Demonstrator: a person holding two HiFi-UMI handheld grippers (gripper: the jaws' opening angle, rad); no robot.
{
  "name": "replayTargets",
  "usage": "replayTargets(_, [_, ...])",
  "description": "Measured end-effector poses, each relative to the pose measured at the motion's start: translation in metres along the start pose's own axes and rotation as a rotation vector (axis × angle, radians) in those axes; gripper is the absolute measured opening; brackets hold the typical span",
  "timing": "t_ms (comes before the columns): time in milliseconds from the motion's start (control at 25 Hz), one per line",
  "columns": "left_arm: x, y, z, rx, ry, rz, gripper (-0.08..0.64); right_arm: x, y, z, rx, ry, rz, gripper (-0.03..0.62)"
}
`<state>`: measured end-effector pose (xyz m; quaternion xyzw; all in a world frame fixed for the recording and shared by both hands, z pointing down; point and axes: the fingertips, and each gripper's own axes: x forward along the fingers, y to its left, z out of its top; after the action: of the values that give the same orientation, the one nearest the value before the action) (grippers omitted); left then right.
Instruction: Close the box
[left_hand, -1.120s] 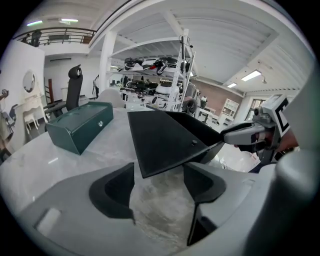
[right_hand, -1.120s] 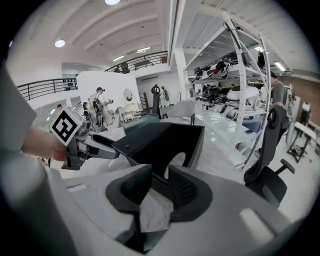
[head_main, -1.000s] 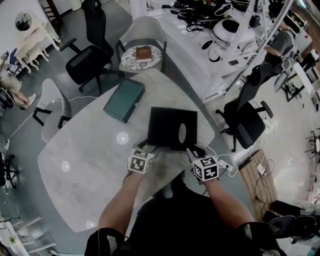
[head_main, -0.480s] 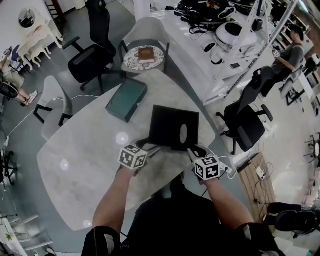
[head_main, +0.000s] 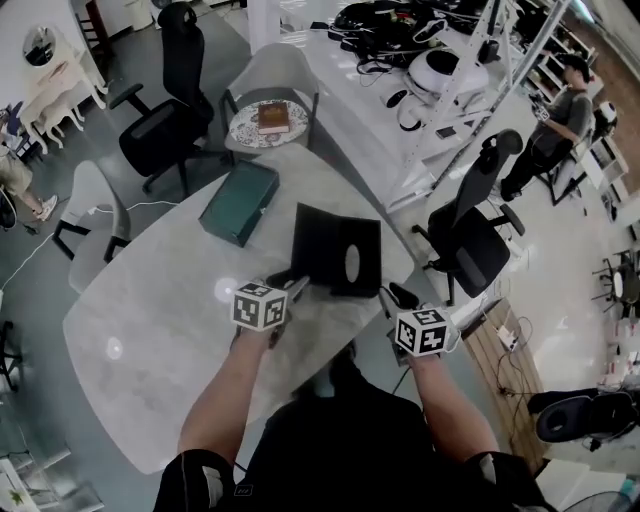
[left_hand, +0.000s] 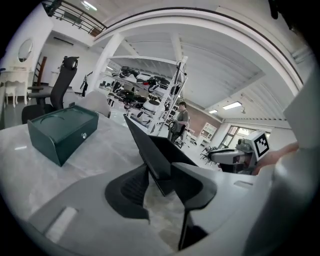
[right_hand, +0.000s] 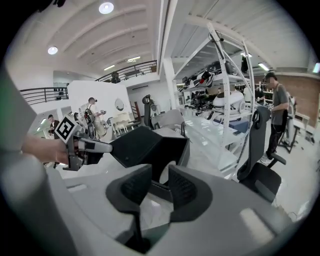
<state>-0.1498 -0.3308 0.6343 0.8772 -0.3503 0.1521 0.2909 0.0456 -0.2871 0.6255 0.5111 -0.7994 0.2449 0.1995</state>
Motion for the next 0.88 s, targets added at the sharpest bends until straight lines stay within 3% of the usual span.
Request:
replayTargets(240, [0.002, -0.021, 0.018, 0.032, -0.040, 0.033, 0.114, -0.041, 0.010, 0.011, -0.035, -0.051, 0.019, 0.104])
replayTargets(400, [0.004, -0.037, 0.025, 0.020, -0.062, 0.072, 0.096, -0.053, 0.000, 0.023, 0.010, -0.086, 0.070, 0.093])
replayTargets(640, [0.004, -0.047, 0.029, -0.025, -0.110, 0.195, 0.074, -0.058, -0.032, 0.045, 0.028, -0.129, 0.144, 0.087])
replayTargets(880, [0.021, -0.069, 0.042, -0.054, -0.171, 0.321, 0.055, -0.063, -0.061, 0.058, 0.053, -0.151, 0.272, 0.087])
